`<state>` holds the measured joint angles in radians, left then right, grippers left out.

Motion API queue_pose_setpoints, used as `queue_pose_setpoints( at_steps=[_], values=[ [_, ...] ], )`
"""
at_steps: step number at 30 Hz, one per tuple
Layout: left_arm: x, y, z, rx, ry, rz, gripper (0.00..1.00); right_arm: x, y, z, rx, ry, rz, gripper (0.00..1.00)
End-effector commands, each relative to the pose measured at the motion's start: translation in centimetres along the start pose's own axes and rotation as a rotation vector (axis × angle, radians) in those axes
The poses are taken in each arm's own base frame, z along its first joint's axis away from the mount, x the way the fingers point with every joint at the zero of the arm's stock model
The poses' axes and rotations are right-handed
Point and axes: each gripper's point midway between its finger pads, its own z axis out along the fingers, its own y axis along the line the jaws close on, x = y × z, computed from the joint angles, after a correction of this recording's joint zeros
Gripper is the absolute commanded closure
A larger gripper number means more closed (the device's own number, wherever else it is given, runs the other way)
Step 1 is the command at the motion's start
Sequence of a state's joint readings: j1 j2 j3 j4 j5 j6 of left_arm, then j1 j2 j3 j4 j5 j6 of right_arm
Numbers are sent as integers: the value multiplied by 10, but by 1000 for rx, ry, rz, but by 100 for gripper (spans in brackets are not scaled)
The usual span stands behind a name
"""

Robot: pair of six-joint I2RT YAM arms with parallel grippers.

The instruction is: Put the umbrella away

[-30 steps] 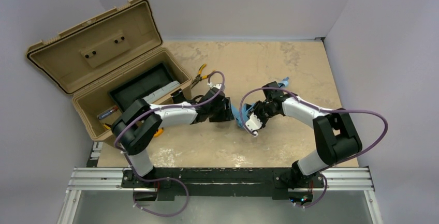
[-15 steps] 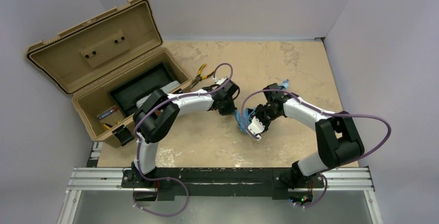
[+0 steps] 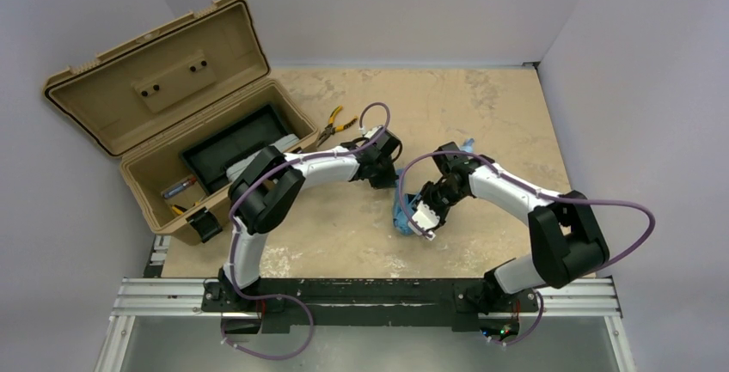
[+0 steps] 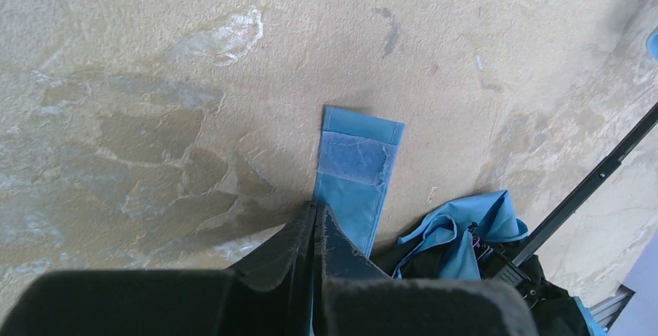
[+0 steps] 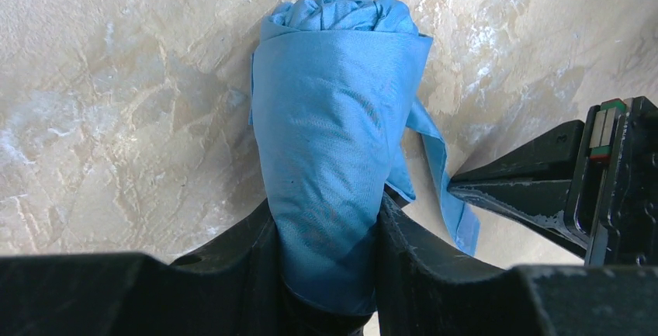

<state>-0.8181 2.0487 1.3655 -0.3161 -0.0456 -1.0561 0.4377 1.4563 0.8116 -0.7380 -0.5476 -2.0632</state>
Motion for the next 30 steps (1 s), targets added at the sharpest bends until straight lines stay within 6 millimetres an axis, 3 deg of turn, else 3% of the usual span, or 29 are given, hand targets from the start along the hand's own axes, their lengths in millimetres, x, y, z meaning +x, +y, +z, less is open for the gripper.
queue_pose_setpoints(
  at_steps=[1,3,8,11,14,18,21,26,30],
  values=[
    [41,73,20,-212,111,15,100,-1,-3,-3,5,1,40,100],
    [35,69,8,-181,81,23,99,6,3,4,-9,11,77,100],
    [14,48,-38,-72,-3,84,70,17,12,11,-12,57,136,100],
    [7,35,-62,2,-34,121,66,20,11,10,-1,62,163,100],
    [8,20,-74,99,-35,165,66,23,9,10,5,65,178,100],
    [20,-9,-69,257,36,216,70,26,8,9,14,68,188,100],
    [22,-19,-53,273,73,230,72,25,8,9,15,65,191,100],
    [18,-11,-31,164,97,222,80,26,10,9,13,71,196,100],
    [19,2,-30,129,85,216,84,26,11,10,12,72,193,100]
  ],
)
